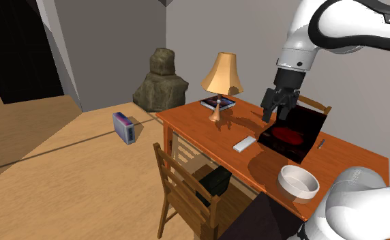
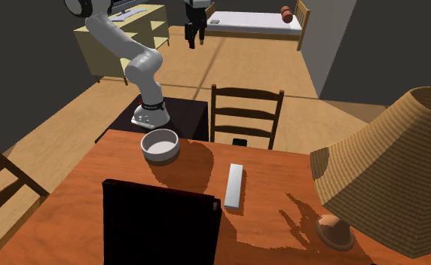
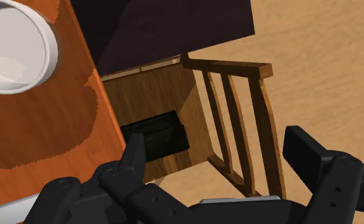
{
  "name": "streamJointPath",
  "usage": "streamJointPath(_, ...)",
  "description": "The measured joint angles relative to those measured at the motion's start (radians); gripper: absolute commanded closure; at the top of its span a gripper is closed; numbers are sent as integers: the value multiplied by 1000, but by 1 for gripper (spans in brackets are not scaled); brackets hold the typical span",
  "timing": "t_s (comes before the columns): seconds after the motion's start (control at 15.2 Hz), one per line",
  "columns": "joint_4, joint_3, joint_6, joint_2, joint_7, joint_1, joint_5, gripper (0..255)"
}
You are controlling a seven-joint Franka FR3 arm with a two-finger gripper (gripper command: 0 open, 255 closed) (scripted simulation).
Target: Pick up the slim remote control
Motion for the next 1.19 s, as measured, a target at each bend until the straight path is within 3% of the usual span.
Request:
streamJointPath(0.26, -19, 0, 62, 42, 24, -19, -5, 0)
streamJointPath(1.19, -52, -35, 482, 414, 177, -139, -44, 0)
